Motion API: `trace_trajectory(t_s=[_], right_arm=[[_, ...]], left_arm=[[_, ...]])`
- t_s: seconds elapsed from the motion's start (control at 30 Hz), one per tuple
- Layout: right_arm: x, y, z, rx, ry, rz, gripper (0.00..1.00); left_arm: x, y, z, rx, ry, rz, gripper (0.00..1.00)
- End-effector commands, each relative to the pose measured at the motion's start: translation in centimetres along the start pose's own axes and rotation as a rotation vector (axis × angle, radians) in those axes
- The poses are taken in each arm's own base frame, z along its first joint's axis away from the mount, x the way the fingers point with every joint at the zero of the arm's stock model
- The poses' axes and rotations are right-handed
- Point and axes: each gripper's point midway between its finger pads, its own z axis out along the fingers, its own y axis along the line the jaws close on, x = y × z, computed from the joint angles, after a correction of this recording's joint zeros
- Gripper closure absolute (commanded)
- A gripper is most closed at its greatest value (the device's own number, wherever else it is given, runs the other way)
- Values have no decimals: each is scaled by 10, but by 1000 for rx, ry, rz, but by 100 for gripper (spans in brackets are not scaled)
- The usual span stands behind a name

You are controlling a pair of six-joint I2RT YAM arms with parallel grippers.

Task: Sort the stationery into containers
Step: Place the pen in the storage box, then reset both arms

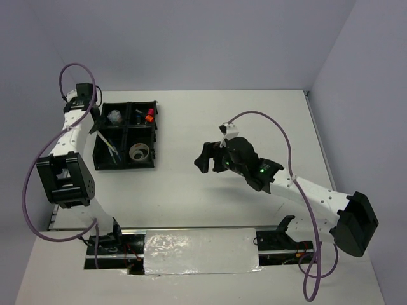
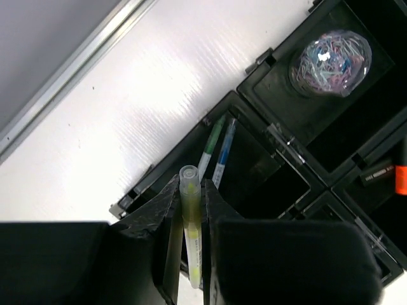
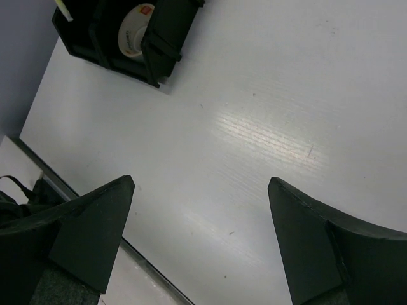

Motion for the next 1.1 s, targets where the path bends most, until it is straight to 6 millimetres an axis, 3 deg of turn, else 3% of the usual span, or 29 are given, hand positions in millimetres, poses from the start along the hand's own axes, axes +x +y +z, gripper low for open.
trace_trajectory(t_s=[0.0, 0.07, 0.17, 0.2, 0.33, 0.4, 0.47, 0.5, 0.57, 0.6, 0.67, 0.7, 0.73, 0.77, 0.8, 0.83, 0.87, 1.07], right_arm=[[-5, 1, -8, -25, -22, -21, 6], [-4, 1, -10, -25, -22, -26, 6], [-9, 2, -14, -28, -37, -31, 6], [-10, 3, -16, -32, -36, -33, 6], [-19, 7, -29, -42, -62, -39, 6], [-24, 5, -35, -29, -79, -45, 6], [-32, 4, -50, -14, -98, -63, 6], [-36, -1, -57, 20, -104, -71, 6], [-48, -5, -78, 48, -151, -94, 5], [-49, -15, -86, 100, -153, -104, 0], [-67, -20, -113, 131, -221, -130, 0], [-72, -30, -125, 195, -239, -153, 0], [-81, -33, -141, 211, -277, -156, 0], [-87, -43, -156, 273, -288, -175, 0], [-90, -46, -165, 295, -300, -183, 0], [-90, -53, -179, 326, -301, -192, 0], [-100, -57, -194, 364, -338, -191, 0], [-106, -72, -253, 415, -407, -160, 0]], left_arm=[[-23, -1, -1, -12, -56, 12, 74], [-18, 1, 6, -22, -33, 13, 68], [-12, -3, 13, -5, -13, 11, 42], [-11, -4, 13, 0, -7, 9, 23], [-11, -10, 5, 44, 13, 9, 3], [-15, -12, -10, 69, 18, 30, 1], [-20, -22, -45, 174, -17, 78, 1], [-28, -20, -73, 219, -70, 80, 1], [-18, -22, -102, 276, -99, 143, 1], [-24, -17, -134, 339, -168, 140, 1], [-3, -15, -150, 402, -187, 195, 1], [-6, -5, -177, 451, -253, 180, 1], [13, 1, -174, 453, -232, 192, 1], [17, 14, -193, 486, -269, 173, 1], [32, 18, -190, 499, -254, 180, 1], [35, 26, -208, 552, -290, 166, 1], [45, 30, -206, 560, -278, 176, 1], [61, 63, -242, 621, -355, 191, 1]])
